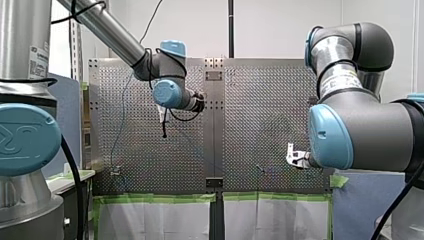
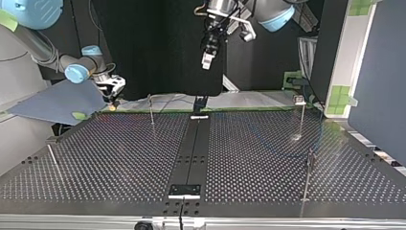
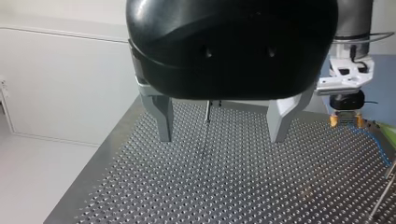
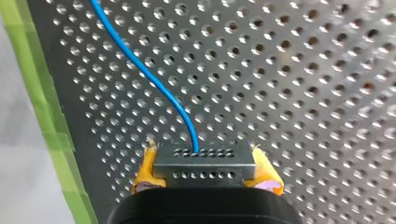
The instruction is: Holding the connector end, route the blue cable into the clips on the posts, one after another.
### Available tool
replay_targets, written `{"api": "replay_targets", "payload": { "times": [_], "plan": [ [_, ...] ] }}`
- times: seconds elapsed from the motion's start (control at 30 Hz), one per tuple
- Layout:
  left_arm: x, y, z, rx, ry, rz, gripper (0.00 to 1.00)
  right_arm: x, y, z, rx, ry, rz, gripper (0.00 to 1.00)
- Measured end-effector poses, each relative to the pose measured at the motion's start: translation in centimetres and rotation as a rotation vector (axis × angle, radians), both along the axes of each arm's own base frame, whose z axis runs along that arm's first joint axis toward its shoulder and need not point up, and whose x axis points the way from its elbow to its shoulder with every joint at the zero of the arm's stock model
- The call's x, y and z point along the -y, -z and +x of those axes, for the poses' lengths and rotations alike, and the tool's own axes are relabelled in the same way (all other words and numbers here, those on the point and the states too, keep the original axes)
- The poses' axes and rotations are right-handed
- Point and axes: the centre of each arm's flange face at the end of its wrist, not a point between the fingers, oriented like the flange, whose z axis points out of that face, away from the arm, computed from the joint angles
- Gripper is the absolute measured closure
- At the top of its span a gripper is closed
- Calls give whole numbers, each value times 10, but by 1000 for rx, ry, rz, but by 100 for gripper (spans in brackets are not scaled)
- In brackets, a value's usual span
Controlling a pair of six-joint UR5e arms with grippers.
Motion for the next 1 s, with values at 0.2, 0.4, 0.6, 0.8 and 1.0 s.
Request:
{"api": "replay_targets", "payload": {
  "times": [0.2,0.4,0.6,0.8,1.0],
  "plan": [
    [-7,-2,-7,3,0,-3,0,2,-22,-4,-3,15,-30,100],
    [-7,-2,-8,3,0,-3,0,2,-25,-4,-3,16,-35,100],
    [-7,-2,-8,3,0,-3,0,2,-25,-5,-3,16,-35,100],
    [-7,-2,-8,3,0,-3,0,2,-25,-5,-3,16,-35,100],
    [-7,-2,-8,3,0,-3,0,2,-25,-5,-3,16,-35,100]
  ]
}}
